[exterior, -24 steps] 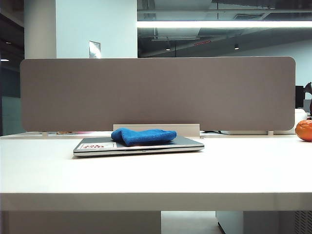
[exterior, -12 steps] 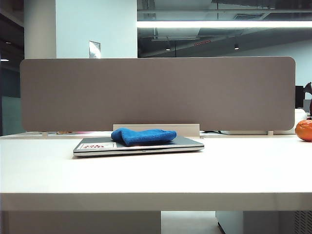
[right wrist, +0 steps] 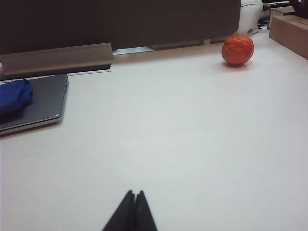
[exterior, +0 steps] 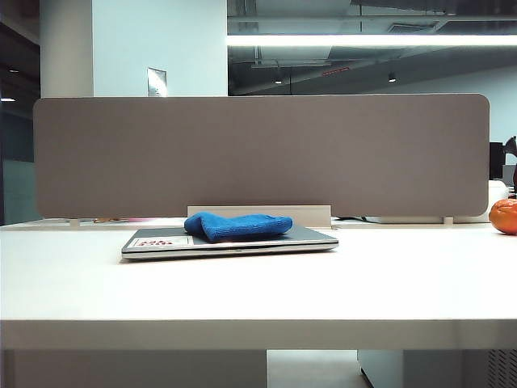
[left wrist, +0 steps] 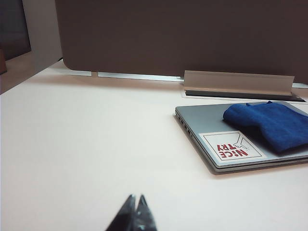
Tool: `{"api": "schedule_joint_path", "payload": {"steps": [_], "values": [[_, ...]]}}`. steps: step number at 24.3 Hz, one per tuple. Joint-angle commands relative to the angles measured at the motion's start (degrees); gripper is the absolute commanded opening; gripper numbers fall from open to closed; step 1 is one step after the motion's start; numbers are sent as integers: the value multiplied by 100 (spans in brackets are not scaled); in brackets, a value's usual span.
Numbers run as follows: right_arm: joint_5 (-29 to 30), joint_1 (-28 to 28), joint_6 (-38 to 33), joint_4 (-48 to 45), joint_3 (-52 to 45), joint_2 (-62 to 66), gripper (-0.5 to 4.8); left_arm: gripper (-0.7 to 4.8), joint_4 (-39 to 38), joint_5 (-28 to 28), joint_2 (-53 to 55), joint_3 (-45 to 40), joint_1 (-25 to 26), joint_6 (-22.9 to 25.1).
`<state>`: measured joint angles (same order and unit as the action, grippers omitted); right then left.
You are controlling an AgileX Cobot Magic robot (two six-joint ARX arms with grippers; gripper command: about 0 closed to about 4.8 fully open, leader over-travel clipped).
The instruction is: Pick up the blue rag and put it over the laptop.
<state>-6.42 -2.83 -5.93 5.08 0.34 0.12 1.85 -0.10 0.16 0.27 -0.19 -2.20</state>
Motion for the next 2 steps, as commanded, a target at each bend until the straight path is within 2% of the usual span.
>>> {"api": "schedule_joint_path", "payload": {"steps": [1,2], "values": [[7,4,17,-59,-31,-13,0,-5,37,31,7,17,-11,4],[9,4,17,-59,-31,-13,0,-5,37,31,7,17,-11,4]]}}
